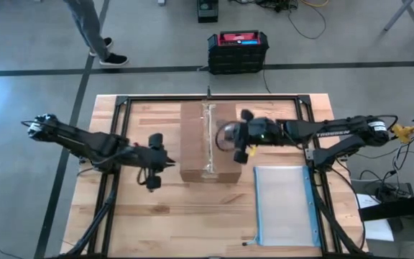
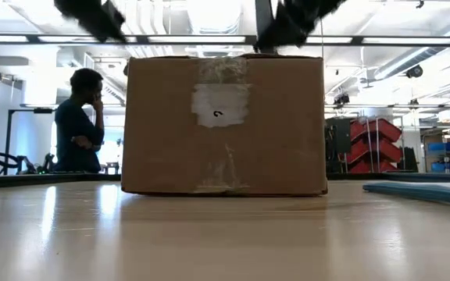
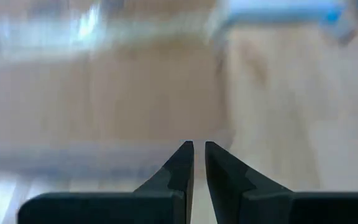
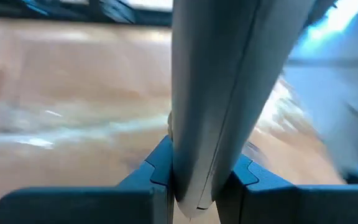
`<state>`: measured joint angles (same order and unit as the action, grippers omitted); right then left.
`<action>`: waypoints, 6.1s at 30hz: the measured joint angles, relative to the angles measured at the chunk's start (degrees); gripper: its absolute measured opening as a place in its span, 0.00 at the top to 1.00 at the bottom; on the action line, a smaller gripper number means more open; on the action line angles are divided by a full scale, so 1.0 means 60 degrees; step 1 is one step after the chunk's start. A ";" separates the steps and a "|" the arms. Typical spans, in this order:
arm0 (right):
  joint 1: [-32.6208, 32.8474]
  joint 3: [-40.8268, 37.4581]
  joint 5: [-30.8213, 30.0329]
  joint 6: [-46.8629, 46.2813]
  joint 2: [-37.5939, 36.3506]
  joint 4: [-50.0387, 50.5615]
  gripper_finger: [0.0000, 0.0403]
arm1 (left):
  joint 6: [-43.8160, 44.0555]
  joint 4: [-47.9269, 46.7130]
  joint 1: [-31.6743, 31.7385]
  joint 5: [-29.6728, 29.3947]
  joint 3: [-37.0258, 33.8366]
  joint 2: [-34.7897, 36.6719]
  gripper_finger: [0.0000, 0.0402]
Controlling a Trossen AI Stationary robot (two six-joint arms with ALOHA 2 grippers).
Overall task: Unpack boxes
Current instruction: Open the cardboard box using a gray knife
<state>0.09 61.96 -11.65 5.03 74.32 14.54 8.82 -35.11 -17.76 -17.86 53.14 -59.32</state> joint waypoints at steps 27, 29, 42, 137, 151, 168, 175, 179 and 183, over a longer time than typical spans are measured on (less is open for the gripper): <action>0.1991 0.0053 0.0228 0.1266 0.2956 -0.5810 0.88 | -0.1888 0.4786 -0.0495 -0.1709 -0.2116 -0.1297 0.55; 0.1983 0.0050 0.0258 0.1270 0.2956 -0.5784 0.88 | -0.1892 0.4888 -0.0495 -0.1710 -0.2116 -0.1491 0.54; 0.2000 0.0039 0.0298 0.1093 0.2956 -0.5271 0.88 | -0.1892 0.4932 -0.0499 -0.1775 -0.2095 -0.1911 0.59; 0.2946 0.0028 -0.1177 -0.0098 0.1349 -0.1927 0.88 | -0.1349 0.4743 -0.0499 -0.1709 -0.2178 -0.1864 0.61; 0.3462 0.0035 -0.2333 0.0376 -0.0542 -0.1114 0.88 | -0.1355 0.4427 -0.0495 -0.1957 -0.2150 -0.1539 0.61; 0.3505 0.0035 -0.2846 -0.0820 -0.2068 0.1838 0.88 | -0.0948 0.2834 -0.0495 -0.3454 -0.2131 0.0351 0.61; 0.3505 -0.0018 -0.2846 -0.1006 -0.1821 0.1934 0.88 | -0.1317 0.5182 -0.0537 -0.3453 -0.2189 0.0071 0.61; 0.3505 -0.0027 -0.3031 -0.1019 -0.1569 0.1964 0.88 | -0.1820 0.6230 -0.0542 -0.3443 -0.2161 -0.1203 0.61; 0.3502 -0.0027 -0.3079 -0.1045 -0.1479 0.1960 0.88 | -0.2089 0.6424 -0.0550 -0.4134 -0.1721 -0.2524 0.61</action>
<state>21.10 61.80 -30.13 -1.24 65.44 26.30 -3.71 3.43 -21.06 -42.67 42.82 -74.46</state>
